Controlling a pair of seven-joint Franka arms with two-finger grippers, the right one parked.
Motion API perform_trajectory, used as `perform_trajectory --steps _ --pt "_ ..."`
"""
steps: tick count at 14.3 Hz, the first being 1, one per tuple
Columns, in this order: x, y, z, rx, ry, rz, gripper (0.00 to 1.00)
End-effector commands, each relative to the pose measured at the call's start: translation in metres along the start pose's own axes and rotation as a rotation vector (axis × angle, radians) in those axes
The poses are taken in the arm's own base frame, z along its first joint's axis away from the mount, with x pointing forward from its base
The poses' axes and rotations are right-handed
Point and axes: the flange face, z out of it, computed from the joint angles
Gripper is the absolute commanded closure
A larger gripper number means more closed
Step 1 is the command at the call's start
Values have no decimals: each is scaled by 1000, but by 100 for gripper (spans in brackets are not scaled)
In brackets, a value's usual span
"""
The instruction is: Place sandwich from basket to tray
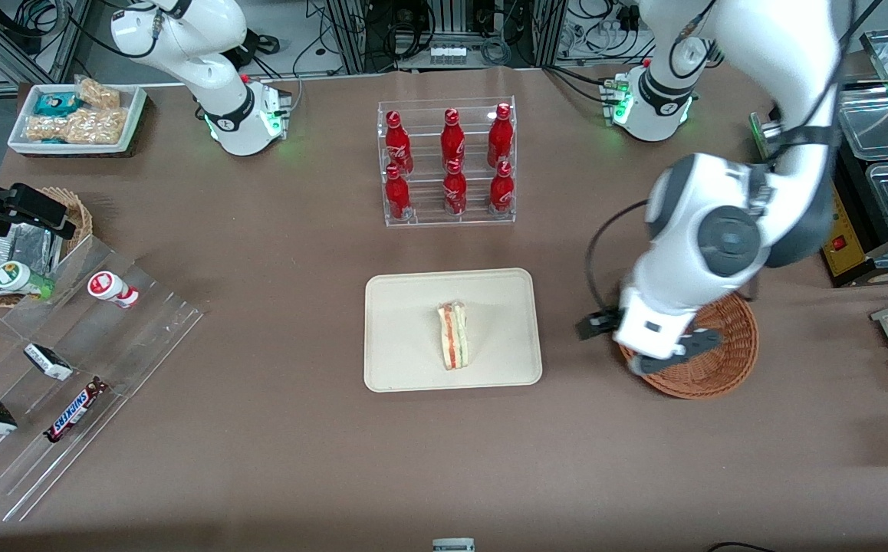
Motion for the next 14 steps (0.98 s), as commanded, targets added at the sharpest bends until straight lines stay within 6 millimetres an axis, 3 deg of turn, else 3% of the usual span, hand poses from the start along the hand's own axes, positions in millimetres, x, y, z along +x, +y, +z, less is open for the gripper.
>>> perform_trajectory --steps 1,6,11,14 --pt "-1 -55 -21 23 -16 34 0" --pt "-17 -142 -52 27 -30 113 0" --pt "-47 -167 -99 36 -53 239 0" --pt "-43 -187 -137 27 -61 468 0"
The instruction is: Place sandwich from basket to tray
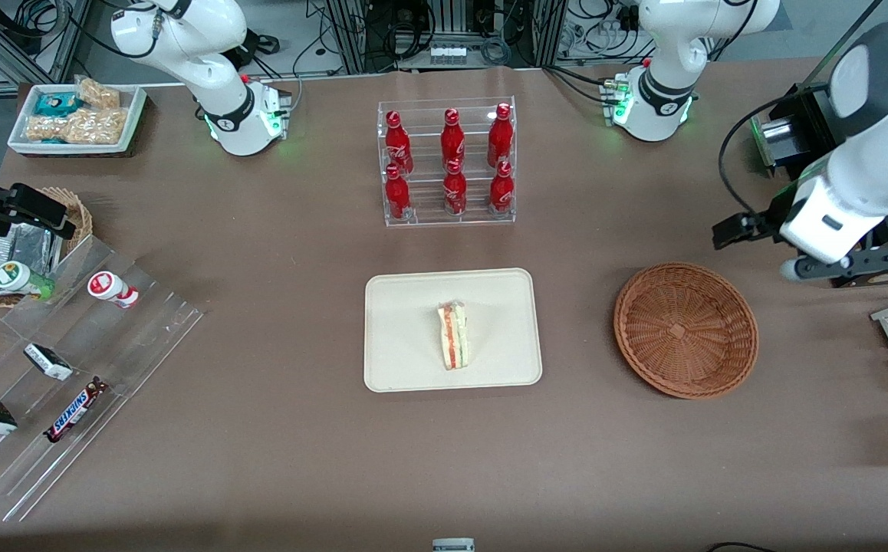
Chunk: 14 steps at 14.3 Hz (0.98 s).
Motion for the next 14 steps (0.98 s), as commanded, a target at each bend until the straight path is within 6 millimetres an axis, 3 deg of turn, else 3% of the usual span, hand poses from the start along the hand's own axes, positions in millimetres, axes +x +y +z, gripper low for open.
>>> perform_trajectory --steps 1,5,10,14 --pt "-6 -23 -36 34 21 215 0" --pt "2 -27 -54 70 70 317 0" --pt "-14 -9 -48 -18 -28 200 0" --pt "-12 -8 -53 -12 -15 203 0"
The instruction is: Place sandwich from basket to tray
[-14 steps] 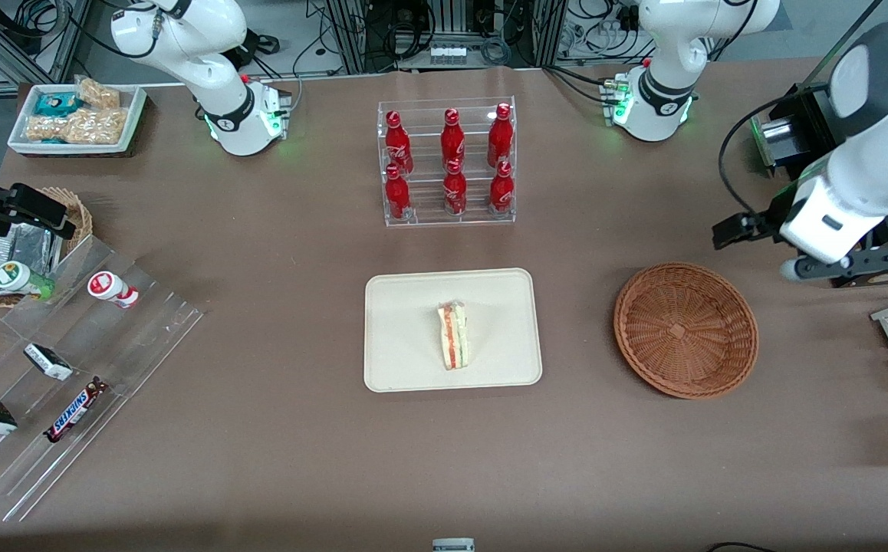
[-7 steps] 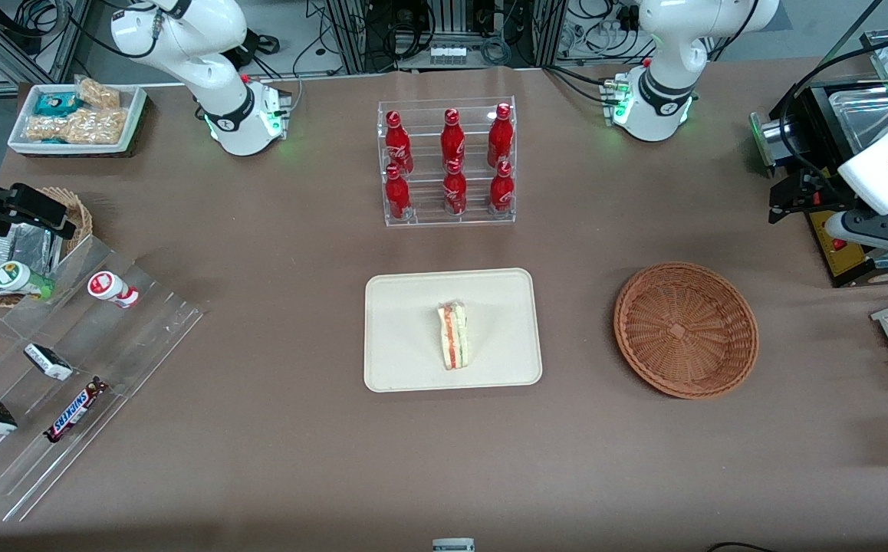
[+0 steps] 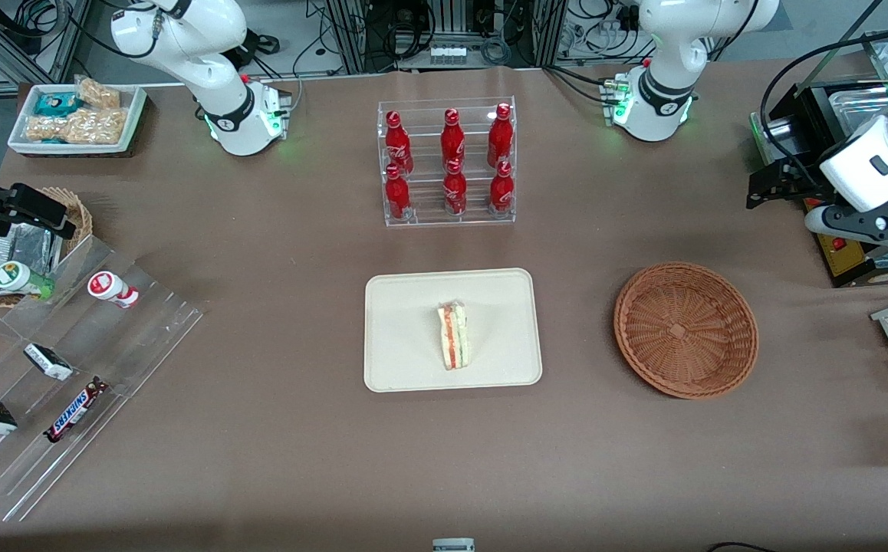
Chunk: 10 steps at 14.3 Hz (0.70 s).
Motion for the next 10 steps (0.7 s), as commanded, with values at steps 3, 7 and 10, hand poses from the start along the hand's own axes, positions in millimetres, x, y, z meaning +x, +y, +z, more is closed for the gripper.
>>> perform_trajectory --steps 3,7,10 --pt "6 0 -2 33 -6 -12 0" --pt "10 0 -4 43 25 -11 0" --pt "12 16 -1 49 18 22 0"
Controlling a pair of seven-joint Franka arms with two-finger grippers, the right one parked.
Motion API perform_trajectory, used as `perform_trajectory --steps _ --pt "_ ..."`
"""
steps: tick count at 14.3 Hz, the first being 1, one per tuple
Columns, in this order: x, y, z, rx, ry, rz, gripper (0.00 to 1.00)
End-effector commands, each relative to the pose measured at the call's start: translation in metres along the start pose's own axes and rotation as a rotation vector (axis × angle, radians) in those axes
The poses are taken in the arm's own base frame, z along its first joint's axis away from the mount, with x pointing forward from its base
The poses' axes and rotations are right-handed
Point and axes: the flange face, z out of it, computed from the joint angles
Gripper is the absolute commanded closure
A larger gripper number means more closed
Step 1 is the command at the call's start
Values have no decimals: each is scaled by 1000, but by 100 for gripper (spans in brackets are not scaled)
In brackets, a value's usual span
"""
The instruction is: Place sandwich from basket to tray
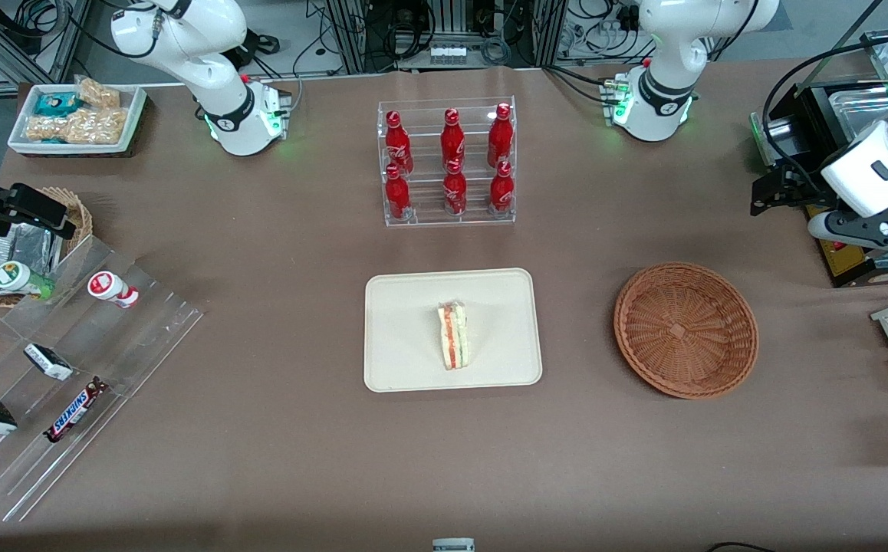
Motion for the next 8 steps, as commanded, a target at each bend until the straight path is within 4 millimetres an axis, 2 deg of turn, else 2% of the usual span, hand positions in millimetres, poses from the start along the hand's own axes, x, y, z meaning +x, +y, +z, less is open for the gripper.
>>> perform_trajectory --steps 1,8 --pt "5 13 -4 23 3 12 0" --pt "2 14 -8 24 7 19 0"
